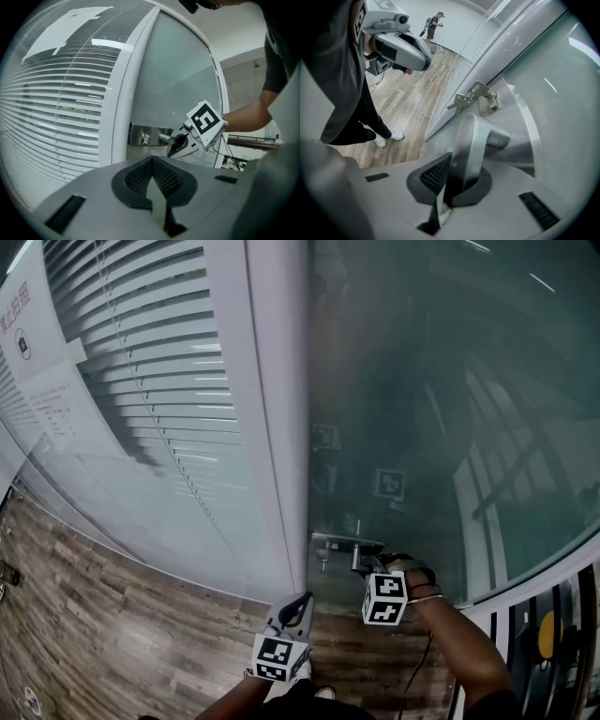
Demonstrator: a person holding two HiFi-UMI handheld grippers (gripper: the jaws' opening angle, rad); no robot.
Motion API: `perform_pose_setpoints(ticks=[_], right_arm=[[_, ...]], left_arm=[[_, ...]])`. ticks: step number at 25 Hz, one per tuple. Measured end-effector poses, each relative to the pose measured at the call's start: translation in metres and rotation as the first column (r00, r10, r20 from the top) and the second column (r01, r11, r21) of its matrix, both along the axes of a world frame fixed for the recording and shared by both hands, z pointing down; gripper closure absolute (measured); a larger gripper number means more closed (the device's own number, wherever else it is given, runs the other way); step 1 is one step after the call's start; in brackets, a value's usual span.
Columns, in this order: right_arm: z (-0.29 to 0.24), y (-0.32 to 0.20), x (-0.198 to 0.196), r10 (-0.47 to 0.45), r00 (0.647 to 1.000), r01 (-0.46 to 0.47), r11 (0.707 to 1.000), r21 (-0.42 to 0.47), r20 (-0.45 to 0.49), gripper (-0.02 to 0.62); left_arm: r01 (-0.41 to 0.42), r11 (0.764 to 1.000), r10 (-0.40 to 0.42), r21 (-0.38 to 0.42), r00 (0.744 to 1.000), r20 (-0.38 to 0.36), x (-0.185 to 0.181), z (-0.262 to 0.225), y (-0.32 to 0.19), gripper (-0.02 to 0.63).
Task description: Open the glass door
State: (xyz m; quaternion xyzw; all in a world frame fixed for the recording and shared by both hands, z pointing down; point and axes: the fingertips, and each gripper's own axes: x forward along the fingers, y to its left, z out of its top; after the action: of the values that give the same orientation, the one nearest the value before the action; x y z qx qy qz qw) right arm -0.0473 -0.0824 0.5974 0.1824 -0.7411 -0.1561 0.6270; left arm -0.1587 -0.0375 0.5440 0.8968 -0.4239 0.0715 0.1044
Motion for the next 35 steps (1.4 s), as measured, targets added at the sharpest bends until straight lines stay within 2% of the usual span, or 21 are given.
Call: perform_pose_setpoints(ticks=[5, 8, 10, 12, 14, 20, 22, 26, 35], right_arm=[[0.003, -0.001, -0.008, 0.008, 0.993, -0.010, 1.000, 0.014, 0.116, 0.580], [0.002, -0.002, -0.016, 0.009, 0.972, -0.015, 1.000, 0.026, 0.237, 0.580], [0.001, -0.003, -0.025, 0.006, 0.941, -0.018, 0.999, 0.032, 0.340, 0.580], [0.000, -0.006, -0.034, 0.002, 0.893, -0.027, 0.998, 0.050, 0.450, 0.580], [-0.001, -0.009, -0.039, -0.003, 0.858, -0.042, 0.996, 0.077, 0.514, 0.580], [0.000, -0.009, -0.040, -0.006, 0.857, -0.021, 0.999, 0.048, 0.515, 0.580], [0.000, -0.014, -0.038, 0.023, 0.853, -0.047, 0.998, 0.033, 0.521, 0.581], [-0.004, -0.026, -0.034, 0.079, 0.824, -0.104, 0.994, 0.013, 0.562, 0.581], [-0.002, -0.053, -0.025, 0.122, 0.825, -0.125, 0.992, -0.032, 0.552, 0.581]], left_arm=[[-0.002, 1.000, 0.002, -0.005, 1.000, 0.001, -0.001, 0.000, 0.003, 0.603], [-0.001, 1.000, 0.001, -0.002, 1.000, 0.004, -0.002, -0.002, 0.004, 0.603], [0.000, 1.000, 0.000, -0.005, 1.000, 0.005, -0.003, -0.002, 0.004, 0.603], [0.005, 1.000, -0.005, -0.012, 1.000, -0.003, -0.002, -0.003, 0.003, 0.603], [0.002, 1.000, -0.002, -0.014, 1.000, -0.012, 0.000, -0.004, 0.005, 0.603], [-0.018, 1.000, 0.018, -0.014, 1.000, -0.002, 0.008, 0.000, 0.003, 0.603], [-0.023, 1.000, 0.023, -0.014, 1.000, -0.004, 0.011, 0.000, 0.001, 0.603], [-0.033, 0.999, 0.033, -0.024, 0.999, -0.002, 0.015, 0.003, -0.002, 0.603], [-0.063, 0.998, 0.063, -0.020, 0.998, 0.002, 0.019, 0.005, -0.014, 0.603]])
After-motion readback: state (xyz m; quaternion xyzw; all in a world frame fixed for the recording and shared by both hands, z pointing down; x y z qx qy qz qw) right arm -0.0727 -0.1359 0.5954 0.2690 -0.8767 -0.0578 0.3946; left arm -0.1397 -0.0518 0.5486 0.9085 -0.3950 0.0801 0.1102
